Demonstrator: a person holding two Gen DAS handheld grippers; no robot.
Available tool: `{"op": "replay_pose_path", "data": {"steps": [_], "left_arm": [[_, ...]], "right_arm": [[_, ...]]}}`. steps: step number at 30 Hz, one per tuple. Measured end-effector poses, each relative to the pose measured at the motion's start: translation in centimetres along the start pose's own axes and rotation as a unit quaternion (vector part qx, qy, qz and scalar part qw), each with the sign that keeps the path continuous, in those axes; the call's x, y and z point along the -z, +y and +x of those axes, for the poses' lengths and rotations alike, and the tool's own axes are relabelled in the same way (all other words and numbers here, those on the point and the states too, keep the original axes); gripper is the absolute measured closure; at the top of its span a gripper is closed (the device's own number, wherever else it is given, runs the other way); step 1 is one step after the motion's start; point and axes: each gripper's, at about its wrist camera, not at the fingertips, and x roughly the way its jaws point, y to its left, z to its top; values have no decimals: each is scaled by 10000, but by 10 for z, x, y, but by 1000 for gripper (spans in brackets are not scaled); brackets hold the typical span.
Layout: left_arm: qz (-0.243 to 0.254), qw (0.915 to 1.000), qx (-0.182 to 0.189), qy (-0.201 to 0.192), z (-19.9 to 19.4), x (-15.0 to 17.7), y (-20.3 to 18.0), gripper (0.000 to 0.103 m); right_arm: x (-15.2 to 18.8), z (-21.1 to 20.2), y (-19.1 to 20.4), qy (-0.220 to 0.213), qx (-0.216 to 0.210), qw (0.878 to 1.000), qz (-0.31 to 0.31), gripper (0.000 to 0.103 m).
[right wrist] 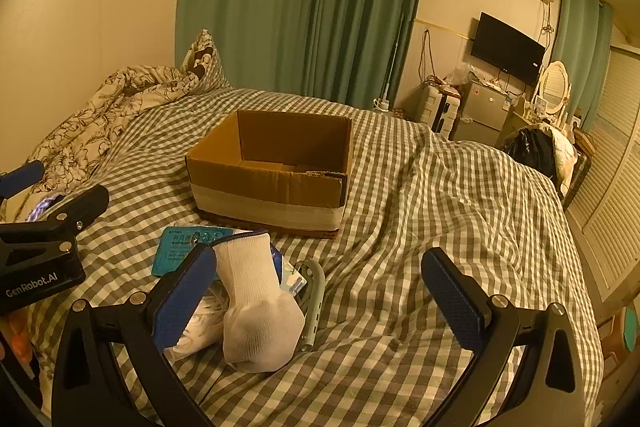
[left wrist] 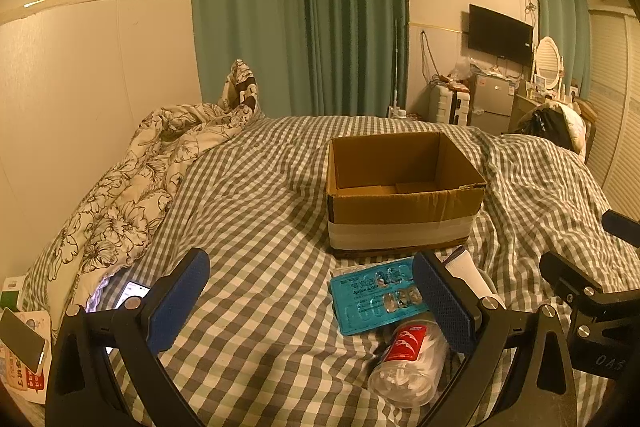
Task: Organize objects
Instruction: 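Reach right gripper to the white sock while left gripper reaches the clear cotton-swab jar, then close right gripper on the sock while left gripper grasps the cotton-swab jar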
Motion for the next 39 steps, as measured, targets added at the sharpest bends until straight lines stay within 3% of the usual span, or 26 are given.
{"op": "replay_pose_path", "data": {"steps": [17, 30, 32, 34, 39], "left_arm": [[8, 10000, 24, 73, 3, 3, -1, 0], [156, 9981, -123, 578, 39, 26, -5, 0], [151, 9976, -99, 666, 44, 30, -6, 0], [168, 9970, -68, 758, 48, 34, -7, 0], [245, 9948, 29, 985, 57, 42, -14, 0]], "right_arm": [[2, 2, 1, 98, -2, 9999, -22, 0], [46, 83, 27, 1417, -556, 9880, -273, 3], [48, 87, 27, 1478, -680, 9864, -236, 7], [53, 94, 26, 1564, -784, 9845, -156, 26], [56, 92, 17, 1540, -920, 9837, 89, 48]]}}
